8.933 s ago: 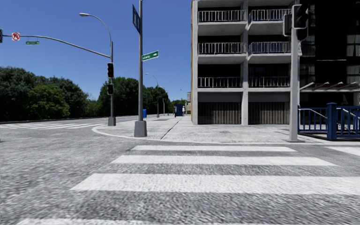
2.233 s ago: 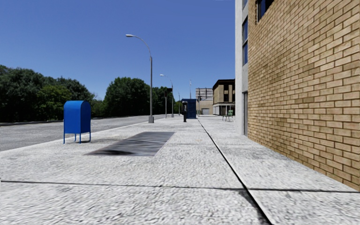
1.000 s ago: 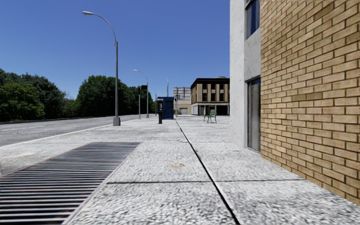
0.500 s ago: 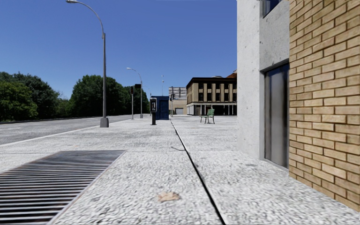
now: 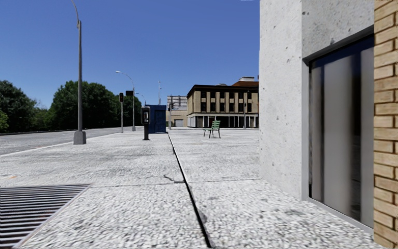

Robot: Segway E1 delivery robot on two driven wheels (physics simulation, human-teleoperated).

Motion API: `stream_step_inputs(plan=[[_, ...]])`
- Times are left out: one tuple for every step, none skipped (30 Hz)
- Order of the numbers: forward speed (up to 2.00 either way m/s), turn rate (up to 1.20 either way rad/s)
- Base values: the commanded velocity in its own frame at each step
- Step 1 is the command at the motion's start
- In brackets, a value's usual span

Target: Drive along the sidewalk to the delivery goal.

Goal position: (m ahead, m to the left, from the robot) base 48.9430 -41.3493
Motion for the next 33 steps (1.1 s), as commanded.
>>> stream_step_inputs(plan=[[2.00,-0.38],[2.00,-0.38],[2.00,-0.30],[2.00,-0.12],[2.00,0.00],[2.00,0.00],[2.00,0.00],[2.00,0.00],[2.00,0.00],[2.00,0.00],[2.00,0.00],[2.00,0.06],[2.00,0.06],[2.00,0.22],[2.00,0.28],[2.00,0.32],[2.00,0.32],[2.00,0.39],[2.00,0.44],[2.00,0.48],[2.00,0.48],[2.00,0.51],[2.00,0.51],[2.00,0.51],[2.00,0.51],[2.00,0.46],[2.00,0.28],[2.00,0.00],[2.00,0.00],[2.00,0.00],[2.00,0.00],[2.00,0.00],[2.00,0.00]])
